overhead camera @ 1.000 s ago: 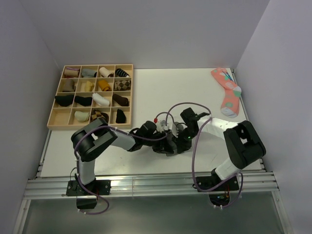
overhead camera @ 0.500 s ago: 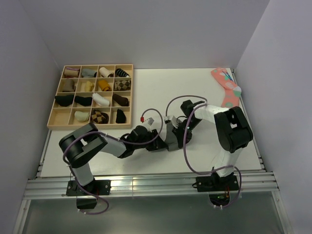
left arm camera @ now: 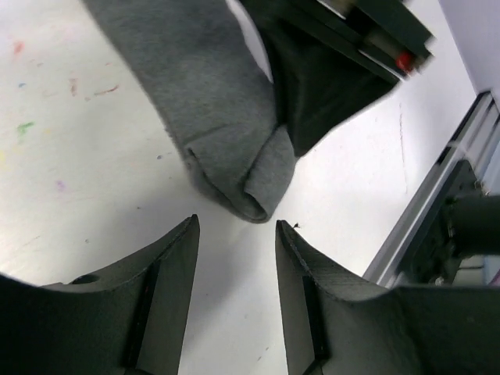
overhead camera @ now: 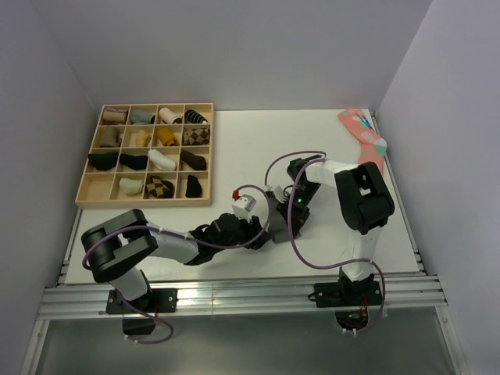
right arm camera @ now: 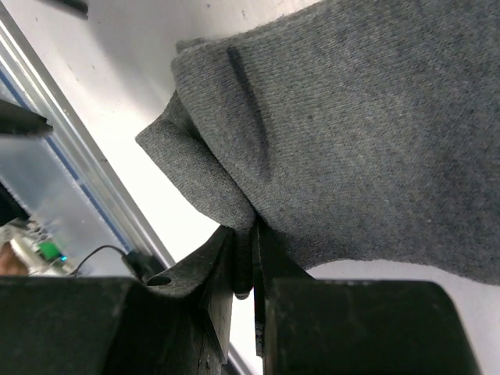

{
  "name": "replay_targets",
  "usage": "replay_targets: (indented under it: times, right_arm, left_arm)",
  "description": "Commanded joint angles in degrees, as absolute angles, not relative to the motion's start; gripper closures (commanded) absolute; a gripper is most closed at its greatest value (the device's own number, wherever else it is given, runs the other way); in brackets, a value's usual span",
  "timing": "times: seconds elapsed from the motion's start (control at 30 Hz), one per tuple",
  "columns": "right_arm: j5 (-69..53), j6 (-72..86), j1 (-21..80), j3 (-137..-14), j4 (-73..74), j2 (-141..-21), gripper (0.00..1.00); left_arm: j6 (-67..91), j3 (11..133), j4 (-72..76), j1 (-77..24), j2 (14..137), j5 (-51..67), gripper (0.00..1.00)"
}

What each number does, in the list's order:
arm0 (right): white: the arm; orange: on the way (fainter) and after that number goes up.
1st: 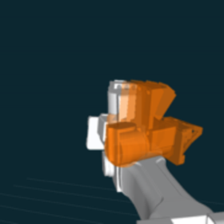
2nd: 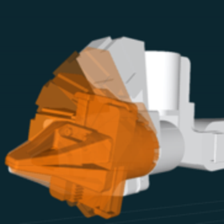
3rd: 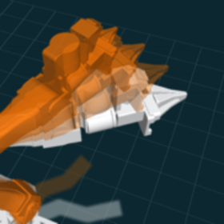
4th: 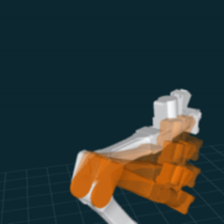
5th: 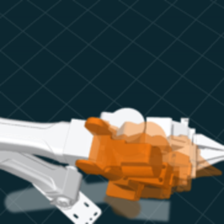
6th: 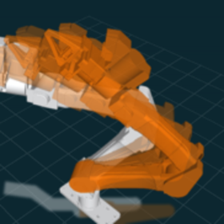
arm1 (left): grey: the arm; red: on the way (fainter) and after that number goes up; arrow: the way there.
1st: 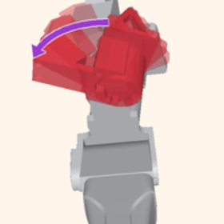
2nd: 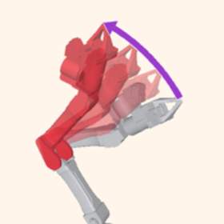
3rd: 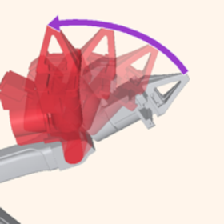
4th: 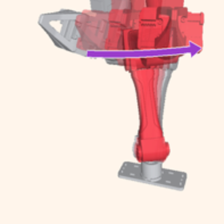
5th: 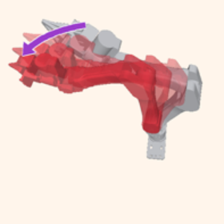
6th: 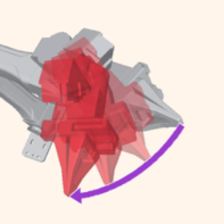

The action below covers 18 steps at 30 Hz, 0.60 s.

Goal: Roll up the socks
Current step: Roll the sock at the center of the board.

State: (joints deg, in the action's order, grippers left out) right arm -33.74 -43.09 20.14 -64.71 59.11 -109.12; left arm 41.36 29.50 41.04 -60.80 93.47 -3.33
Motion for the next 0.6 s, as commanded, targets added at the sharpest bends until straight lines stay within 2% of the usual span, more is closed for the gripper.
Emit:
replay_targets:
  times: [0.0,0.57]
  right_arm:
    - [-30.76,-42.89,21.09,-67.06,61.70,-111.53,0.84]
    - [-29.45,-40.52,23.20,-72.33,66.45,-116.37,0.83]
  left_arm:
    - [32.28,31.81,45.44,-63.01,94.21,-6.32,0.51]
    - [19.08,42.98,36.65,-67.15,103.35,-6.77,0.44]
